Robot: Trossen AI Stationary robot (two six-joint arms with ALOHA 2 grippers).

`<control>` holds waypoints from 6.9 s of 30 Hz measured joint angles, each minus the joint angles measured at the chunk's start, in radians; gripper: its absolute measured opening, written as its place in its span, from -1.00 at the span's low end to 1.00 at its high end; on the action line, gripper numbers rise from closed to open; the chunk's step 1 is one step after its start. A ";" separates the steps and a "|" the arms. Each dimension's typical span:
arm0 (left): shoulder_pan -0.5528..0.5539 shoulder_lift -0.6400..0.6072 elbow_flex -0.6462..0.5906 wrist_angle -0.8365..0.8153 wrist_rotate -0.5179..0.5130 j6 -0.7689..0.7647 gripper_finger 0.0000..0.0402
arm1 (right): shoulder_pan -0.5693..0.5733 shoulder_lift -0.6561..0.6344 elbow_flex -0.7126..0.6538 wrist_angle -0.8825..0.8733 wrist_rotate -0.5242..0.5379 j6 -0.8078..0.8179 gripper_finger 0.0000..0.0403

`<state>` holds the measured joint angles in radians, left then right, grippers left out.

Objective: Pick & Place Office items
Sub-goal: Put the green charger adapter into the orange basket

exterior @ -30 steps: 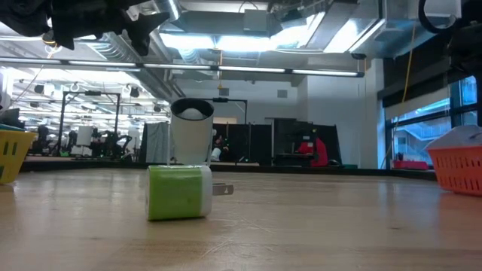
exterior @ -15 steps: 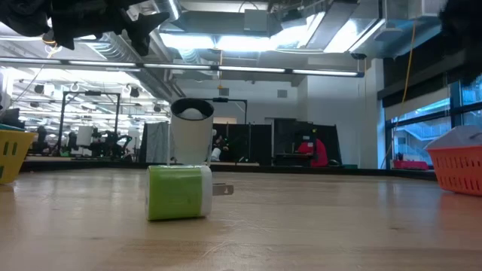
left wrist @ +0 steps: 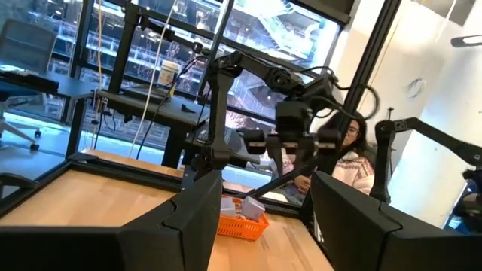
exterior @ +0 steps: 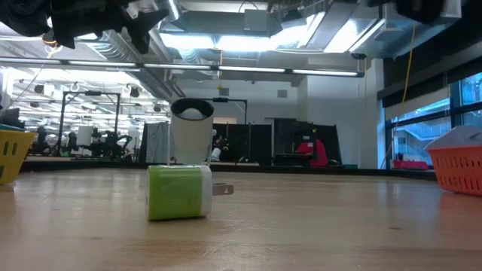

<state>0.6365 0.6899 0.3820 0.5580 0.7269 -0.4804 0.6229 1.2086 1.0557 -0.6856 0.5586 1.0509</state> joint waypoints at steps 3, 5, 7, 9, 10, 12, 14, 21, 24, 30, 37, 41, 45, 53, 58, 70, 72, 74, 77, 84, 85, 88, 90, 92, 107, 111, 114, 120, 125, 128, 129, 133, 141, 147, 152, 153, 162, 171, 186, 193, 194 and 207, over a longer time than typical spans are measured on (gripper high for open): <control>0.000 0.000 0.000 0.008 -0.001 -0.008 0.00 | -0.036 0.066 0.054 0.005 -0.024 -0.123 -0.43; 0.000 0.000 0.000 0.010 -0.001 -0.018 0.00 | -0.058 0.105 0.078 -0.015 -0.039 -0.164 -0.38; 0.000 0.000 0.000 0.013 -0.001 -0.020 0.00 | -0.083 0.142 0.095 -0.012 -0.086 -0.208 -0.33; 0.000 0.000 0.000 0.016 -0.002 -0.020 0.00 | -0.109 0.184 0.107 -0.010 -0.148 -0.265 -0.27; 0.000 0.000 0.000 0.016 -0.002 -0.021 0.00 | -0.121 0.206 0.115 -0.005 -0.178 -0.296 -0.25; 0.000 0.000 0.000 0.017 -0.002 -0.024 0.00 | -0.142 0.246 0.134 0.014 -0.237 -0.360 -0.20; 0.000 0.000 0.000 0.018 -0.002 -0.035 0.00 | -0.157 0.283 0.160 0.033 -0.285 -0.422 -0.15; 0.000 0.000 0.000 0.018 -0.002 -0.038 0.00 | -0.180 0.383 0.241 0.109 -0.420 -0.591 0.00; 0.000 0.000 0.000 0.017 -0.002 -0.039 0.00 | -0.180 0.432 0.256 0.190 -0.484 -0.656 0.07; 0.000 0.000 0.000 0.014 -0.001 -0.040 0.00 | -0.182 0.549 0.307 0.270 -0.399 -0.677 0.16; 0.000 0.000 0.000 0.014 -0.001 -0.047 0.00 | -0.196 0.678 0.396 0.278 -0.457 -0.692 0.17; 0.000 0.000 0.000 0.008 0.002 -0.048 0.00 | -0.197 0.733 0.433 0.310 -0.475 -0.704 0.17; 0.000 0.000 0.000 0.002 0.004 -0.048 0.00 | -0.203 0.791 0.438 0.349 -0.539 -0.699 0.17; 0.000 0.000 0.000 -0.017 0.004 -0.040 0.00 | -0.203 0.895 0.438 0.461 -0.620 -0.695 0.17; 0.000 0.000 0.000 -0.017 0.004 -0.040 0.00 | -0.207 0.929 0.438 0.472 -0.620 -0.695 0.17; 0.000 0.000 0.000 -0.017 0.004 -0.037 0.00 | -0.211 0.963 0.438 0.494 -0.630 -0.719 0.17; 0.000 0.000 0.000 -0.017 0.004 -0.037 0.00 | -0.211 0.963 0.438 0.495 -0.629 -0.720 0.17; 0.000 0.000 0.000 -0.017 0.004 -0.037 0.00 | -0.212 0.971 0.438 0.504 -0.629 -0.719 0.17; 0.000 0.000 0.000 -0.017 0.004 -0.037 0.00 | -0.211 0.997 0.438 0.506 -0.637 -0.714 0.17; 0.000 0.000 0.000 -0.015 0.004 -0.037 0.00 | -0.212 1.024 0.439 0.533 -0.671 -0.695 0.12; 0.000 0.000 0.000 -0.016 0.003 -0.036 0.00 | -0.212 1.024 0.439 0.535 -0.671 -0.696 0.09; 0.000 0.000 0.000 -0.016 0.004 -0.030 0.00 | -0.213 1.024 0.438 0.536 -0.674 -0.696 -0.02; 0.000 0.000 0.000 -0.016 0.004 -0.030 0.00 | -0.213 1.024 0.438 0.533 -0.675 -0.696 -0.13; 0.000 0.000 0.000 -0.016 0.004 -0.030 0.00 | -0.213 1.024 0.438 0.532 -0.675 -0.700 -0.25; 0.000 -0.001 0.000 -0.015 0.004 -0.032 0.00 | -0.221 0.975 0.435 0.433 -0.711 -0.772 -0.34; 0.000 -0.004 0.000 -0.010 0.009 -0.031 0.00 | -0.244 0.911 0.435 0.364 -0.673 -0.799 -0.34; 0.000 -0.008 0.000 -0.008 0.025 -0.031 0.00 | -0.264 0.866 0.435 0.292 -0.648 -0.813 -0.34; 0.000 -0.029 0.000 -0.007 0.037 -0.030 0.00 | -0.305 0.723 0.431 0.167 -0.602 -0.835 -0.34; 0.000 -0.057 0.000 -0.008 0.035 -0.022 0.00 | -0.328 0.538 0.334 0.139 -0.568 -0.815 -0.34; 0.000 -0.071 0.000 -0.009 0.035 -0.022 0.00 | -0.330 0.399 0.220 0.136 -0.539 -0.744 -0.34; 0.000 -0.073 0.000 -0.008 0.035 -0.021 0.00 | -0.330 0.349 0.178 0.135 -0.522 -0.709 -0.34; 0.000 -0.073 0.000 -0.009 0.033 -0.017 0.00 | -0.297 0.160 0.007 0.136 -0.465 -0.559 -0.34; 0.000 -0.073 0.000 -0.009 0.030 -0.011 0.00 | -0.168 -0.168 -0.234 0.129 -0.313 -0.321 -0.34; 0.001 -0.073 0.000 -0.013 0.030 -0.004 0.00 | -0.066 -0.329 -0.350 0.101 -0.245 -0.167 -0.34; 0.001 -0.073 0.000 -0.021 0.025 -0.003 0.00 | 0.001 -0.351 -0.384 -0.001 -0.240 -0.067 -0.34; 0.001 -0.073 0.000 -0.021 0.025 -0.003 0.00 | 0.016 -0.352 -0.391 -0.007 -0.239 -0.051 -0.34; 0.001 -0.073 0.000 -0.021 0.003 0.019 0.00 | 0.127 -0.351 -0.461 -0.037 -0.282 0.139 -0.34; 0.001 -0.073 0.000 -0.021 -0.002 0.023 0.00 | 0.191 -0.304 -0.542 0.000 -0.312 0.294 -0.34; 0.001 -0.073 0.000 -0.020 -0.001 0.023 0.00 | 0.191 -0.155 -0.555 0.098 -0.350 0.296 -0.21; 0.001 -0.073 0.000 -0.016 -0.001 0.023 0.00 | 0.186 -0.155 -0.545 0.099 -0.334 0.279 -0.10; 0.001 -0.073 0.000 -0.015 -0.001 0.023 0.00 | 0.186 -0.155 -0.545 0.099 -0.336 0.279 -0.10; 0.001 -0.073 0.000 -0.016 -0.001 0.034 0.00 | 0.171 -0.164 -0.535 0.095 -0.393 0.298 -0.08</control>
<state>0.6373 0.6167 0.3820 0.5423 0.7261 -0.4465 0.7940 1.0444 0.5212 -0.5908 0.1652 1.3486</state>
